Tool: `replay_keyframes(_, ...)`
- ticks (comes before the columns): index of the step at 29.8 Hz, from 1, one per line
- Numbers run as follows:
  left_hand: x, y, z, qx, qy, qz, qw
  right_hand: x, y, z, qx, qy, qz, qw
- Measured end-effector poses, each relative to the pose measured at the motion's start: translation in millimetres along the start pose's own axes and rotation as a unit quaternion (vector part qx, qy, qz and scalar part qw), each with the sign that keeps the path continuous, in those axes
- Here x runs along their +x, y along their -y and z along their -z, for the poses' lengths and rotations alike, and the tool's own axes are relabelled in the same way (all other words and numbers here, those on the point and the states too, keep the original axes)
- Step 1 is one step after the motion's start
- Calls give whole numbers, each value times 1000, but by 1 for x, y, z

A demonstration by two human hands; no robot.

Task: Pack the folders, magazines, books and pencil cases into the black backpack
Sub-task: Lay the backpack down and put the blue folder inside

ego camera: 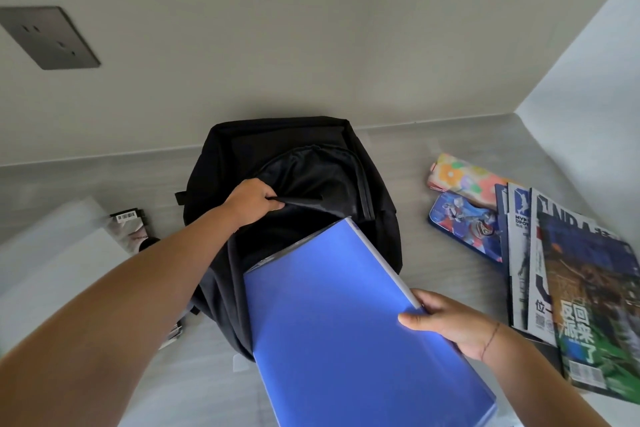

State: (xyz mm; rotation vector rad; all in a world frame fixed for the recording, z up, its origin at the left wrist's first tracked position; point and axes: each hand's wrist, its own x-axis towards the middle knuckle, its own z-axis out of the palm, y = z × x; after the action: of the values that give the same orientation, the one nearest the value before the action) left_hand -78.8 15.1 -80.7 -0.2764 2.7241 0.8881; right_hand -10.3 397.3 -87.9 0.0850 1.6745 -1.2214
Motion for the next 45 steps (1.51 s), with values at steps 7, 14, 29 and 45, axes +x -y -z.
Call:
replay_keyframes(7,-5,-4,2,-37,-28,10,999,12,13,-8,8,25,-13,1000)
replay_keyframes(14,-17,-5,4,-14,-8,-24,1000,18,8,-17,25,-126,24,991)
replay_keyframes(29,-27,-2,-14,12,49,-36,998,18,14,-33,-8,-237,2,972)
replay_keyframes(45,-16,-22,-6,135,28,-89,987,31,27,-65,117,-280,33,952)
